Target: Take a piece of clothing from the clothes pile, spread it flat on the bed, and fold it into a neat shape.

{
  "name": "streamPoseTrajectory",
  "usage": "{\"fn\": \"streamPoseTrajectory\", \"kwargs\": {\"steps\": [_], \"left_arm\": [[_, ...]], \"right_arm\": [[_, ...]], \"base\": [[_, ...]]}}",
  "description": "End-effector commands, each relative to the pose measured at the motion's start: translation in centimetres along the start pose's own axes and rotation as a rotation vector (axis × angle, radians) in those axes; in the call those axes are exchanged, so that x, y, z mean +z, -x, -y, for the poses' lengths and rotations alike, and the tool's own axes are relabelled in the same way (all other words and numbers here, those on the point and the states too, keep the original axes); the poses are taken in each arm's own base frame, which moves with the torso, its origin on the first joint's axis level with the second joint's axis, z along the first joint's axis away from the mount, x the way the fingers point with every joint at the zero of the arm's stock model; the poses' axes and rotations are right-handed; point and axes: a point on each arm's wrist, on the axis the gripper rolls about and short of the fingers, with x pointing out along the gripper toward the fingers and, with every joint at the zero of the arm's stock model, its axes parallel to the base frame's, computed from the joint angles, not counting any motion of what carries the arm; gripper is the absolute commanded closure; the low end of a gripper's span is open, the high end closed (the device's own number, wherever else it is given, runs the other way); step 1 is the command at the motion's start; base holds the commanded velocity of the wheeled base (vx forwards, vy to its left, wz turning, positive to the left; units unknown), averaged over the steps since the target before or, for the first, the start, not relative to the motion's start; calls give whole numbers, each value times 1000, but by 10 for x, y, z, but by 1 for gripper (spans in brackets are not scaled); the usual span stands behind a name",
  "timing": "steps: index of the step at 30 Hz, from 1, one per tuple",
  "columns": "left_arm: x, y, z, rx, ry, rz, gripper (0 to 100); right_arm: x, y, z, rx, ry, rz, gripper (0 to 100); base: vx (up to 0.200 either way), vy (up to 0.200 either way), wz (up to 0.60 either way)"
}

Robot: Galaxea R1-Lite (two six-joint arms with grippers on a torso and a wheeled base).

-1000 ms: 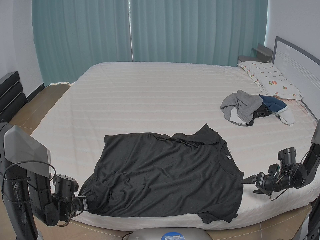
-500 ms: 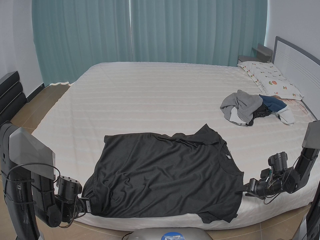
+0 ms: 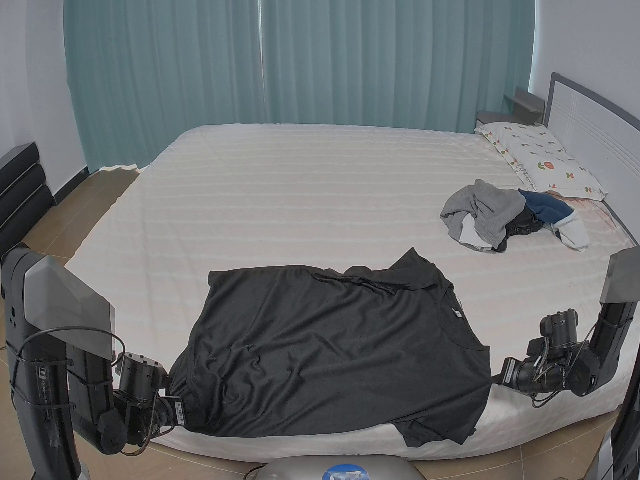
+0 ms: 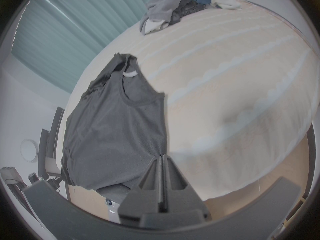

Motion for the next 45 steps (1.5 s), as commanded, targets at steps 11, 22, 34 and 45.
{"fn": "streamPoseTrajectory", "kwargs": {"steps": [11, 22, 34, 45], "left_arm": [[0, -3, 8, -24, 20, 19, 0], [27, 8, 7, -91, 89, 189, 0], [65, 20, 11, -236, 267, 352, 0], [68, 15, 8, -229, 299, 359, 0]], "right_arm": [[1, -7, 5, -10, -9, 2, 100], [24, 7, -1, 105, -117, 146, 0], [52, 18, -2, 256, -310, 193, 0], [48, 11, -1, 247, -315, 168, 0]], "base": [[0, 0, 0], [0, 0, 0], [0, 0, 0], [109, 0, 0]]}}
